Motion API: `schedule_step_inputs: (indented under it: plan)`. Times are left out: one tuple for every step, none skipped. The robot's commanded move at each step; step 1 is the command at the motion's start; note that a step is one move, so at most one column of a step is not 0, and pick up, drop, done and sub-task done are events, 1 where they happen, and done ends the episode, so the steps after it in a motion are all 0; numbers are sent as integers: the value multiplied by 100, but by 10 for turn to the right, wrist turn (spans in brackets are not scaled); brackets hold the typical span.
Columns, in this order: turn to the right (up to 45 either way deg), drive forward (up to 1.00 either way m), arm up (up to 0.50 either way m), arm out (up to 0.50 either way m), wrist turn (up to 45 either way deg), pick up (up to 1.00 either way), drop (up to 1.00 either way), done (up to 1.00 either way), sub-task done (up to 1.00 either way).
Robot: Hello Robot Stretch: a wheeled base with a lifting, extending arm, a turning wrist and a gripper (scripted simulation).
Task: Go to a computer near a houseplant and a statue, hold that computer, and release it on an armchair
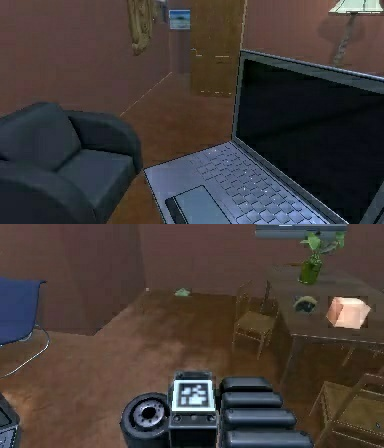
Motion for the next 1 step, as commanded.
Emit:
schedule_step_inputs:
  plan:
    - [0,100,0,0,0,0,0,0,0]
